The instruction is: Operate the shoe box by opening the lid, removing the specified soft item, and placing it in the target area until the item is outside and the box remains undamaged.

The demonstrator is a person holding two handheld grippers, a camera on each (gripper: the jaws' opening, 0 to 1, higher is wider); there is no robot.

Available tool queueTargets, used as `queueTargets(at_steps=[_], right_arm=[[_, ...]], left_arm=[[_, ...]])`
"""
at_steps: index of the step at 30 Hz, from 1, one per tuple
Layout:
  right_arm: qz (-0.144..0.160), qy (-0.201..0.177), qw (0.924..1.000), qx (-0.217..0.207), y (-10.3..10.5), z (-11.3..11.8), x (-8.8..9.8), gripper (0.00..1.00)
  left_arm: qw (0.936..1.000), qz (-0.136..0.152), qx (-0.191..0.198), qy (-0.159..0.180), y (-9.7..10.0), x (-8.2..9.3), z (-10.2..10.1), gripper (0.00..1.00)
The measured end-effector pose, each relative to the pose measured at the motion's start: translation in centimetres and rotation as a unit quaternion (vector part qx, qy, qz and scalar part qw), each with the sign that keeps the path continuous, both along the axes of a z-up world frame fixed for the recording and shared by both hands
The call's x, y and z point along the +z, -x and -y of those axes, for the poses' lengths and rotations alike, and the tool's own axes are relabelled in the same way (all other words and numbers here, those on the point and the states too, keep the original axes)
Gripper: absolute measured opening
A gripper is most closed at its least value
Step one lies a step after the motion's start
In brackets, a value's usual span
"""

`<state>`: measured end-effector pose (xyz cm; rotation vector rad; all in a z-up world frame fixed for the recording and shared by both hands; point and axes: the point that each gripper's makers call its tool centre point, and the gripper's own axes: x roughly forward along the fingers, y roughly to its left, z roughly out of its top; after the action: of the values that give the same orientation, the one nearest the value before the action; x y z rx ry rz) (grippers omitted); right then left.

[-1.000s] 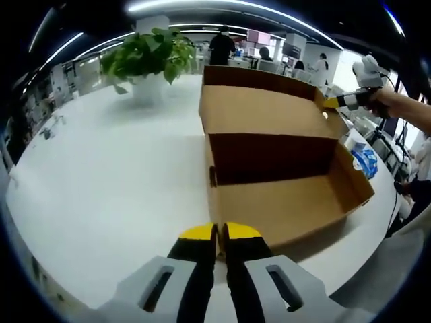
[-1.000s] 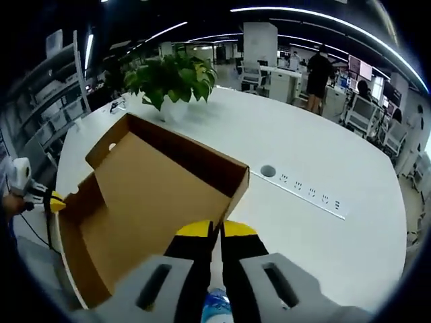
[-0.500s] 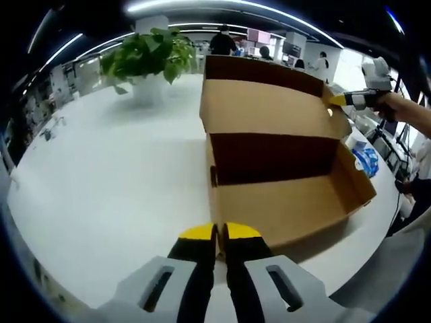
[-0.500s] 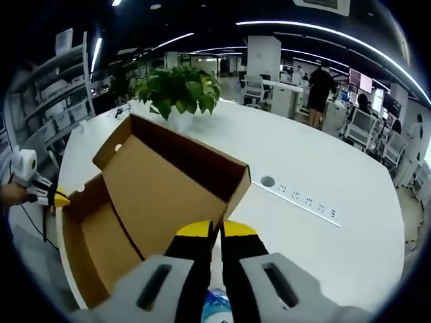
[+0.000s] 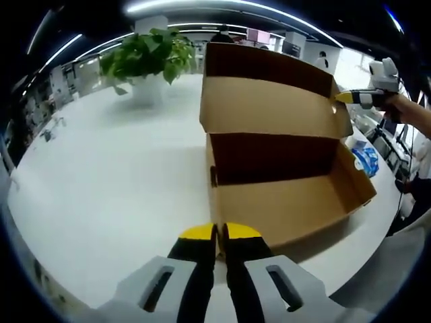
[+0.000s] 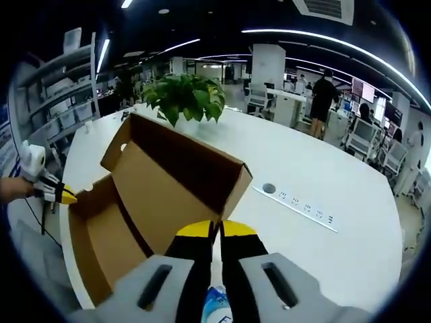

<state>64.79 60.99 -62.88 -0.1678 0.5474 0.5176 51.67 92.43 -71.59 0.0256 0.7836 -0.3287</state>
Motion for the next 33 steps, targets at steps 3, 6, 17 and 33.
queueTargets(at_steps=[3,6,17,33], right_arm=[[0.002,-0.001,1.0000,-0.001,0.4,-0.1,0.3,0.01],[0.003,-0.004,1.0000,-0.003,0.8,-0.1,0.4,0.01],[0.010,-0.022,0.9995,-0.019,2.5,-0.3,1.2,0.00],[0.025,-0.051,0.9971,-0.051,5.3,-0.6,1.7,0.00]], left_arm=[[1.0000,0.001,0.000,0.001,0.0,0.0,0.0,0.01],[1.0000,0.001,-0.002,0.001,0.0,0.0,0.0,0.01],[0.9999,0.001,-0.008,0.006,0.0,0.0,0.0,0.01],[0.9996,0.003,-0.013,0.024,0.1,0.0,0.1,0.02]])
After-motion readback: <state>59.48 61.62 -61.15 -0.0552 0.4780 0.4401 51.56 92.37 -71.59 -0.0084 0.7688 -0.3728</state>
